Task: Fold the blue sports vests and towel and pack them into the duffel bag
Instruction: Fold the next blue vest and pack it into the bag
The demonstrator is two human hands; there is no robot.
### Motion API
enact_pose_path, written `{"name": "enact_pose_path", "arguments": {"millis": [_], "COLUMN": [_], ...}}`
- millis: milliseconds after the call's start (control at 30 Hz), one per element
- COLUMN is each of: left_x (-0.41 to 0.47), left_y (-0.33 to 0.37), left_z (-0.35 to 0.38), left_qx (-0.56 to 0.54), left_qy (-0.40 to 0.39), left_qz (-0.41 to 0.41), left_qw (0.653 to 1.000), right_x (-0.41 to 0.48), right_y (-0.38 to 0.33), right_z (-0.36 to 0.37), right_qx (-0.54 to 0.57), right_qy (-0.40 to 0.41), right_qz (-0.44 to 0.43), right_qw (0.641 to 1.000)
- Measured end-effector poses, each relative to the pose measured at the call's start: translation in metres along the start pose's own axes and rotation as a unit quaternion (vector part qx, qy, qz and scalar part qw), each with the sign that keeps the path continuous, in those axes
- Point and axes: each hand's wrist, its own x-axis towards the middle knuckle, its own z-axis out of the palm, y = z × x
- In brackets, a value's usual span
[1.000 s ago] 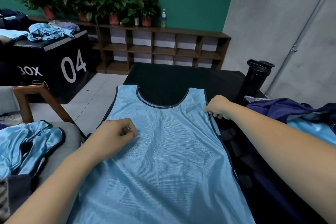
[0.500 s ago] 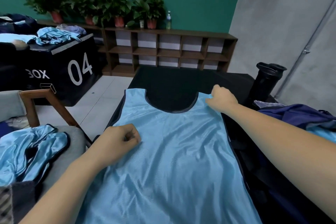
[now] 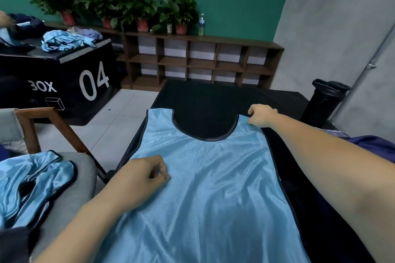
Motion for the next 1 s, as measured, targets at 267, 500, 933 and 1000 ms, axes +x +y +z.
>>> {"name": "enact_pose_path", "arguments": {"millis": [267, 500, 933, 1000], "left_x": [0.028, 0.138, 0.229, 0.232], "left_y": [0.007, -0.011, -0.057, -0.054], "left_z": [-0.016, -0.035, -0.034, -0.036], "left_qx": [-0.018, 0.082, 0.210, 0.217], "left_qy": [-0.002, 0.111, 0.023, 0.032], "left_qz": [-0.052, -0.035, -0.116, -0.110], "left_qw": [0.998, 0.990, 0.971, 0.969], "right_x": [-0.011, -0.034, -0.068, -0.069], "right_y": [-0.006, 0.008, 0.017, 0.017], "right_z": [-0.006, -0.026, -0.059, -0.063], "right_qx": [-0.048, 0.038, 0.044, 0.040], "right_qy": [0.023, 0.072, 0.076, 0.076], "right_qz": [-0.064, -0.108, -0.170, -0.172], "right_qw": [0.997, 0.991, 0.982, 0.981]}}
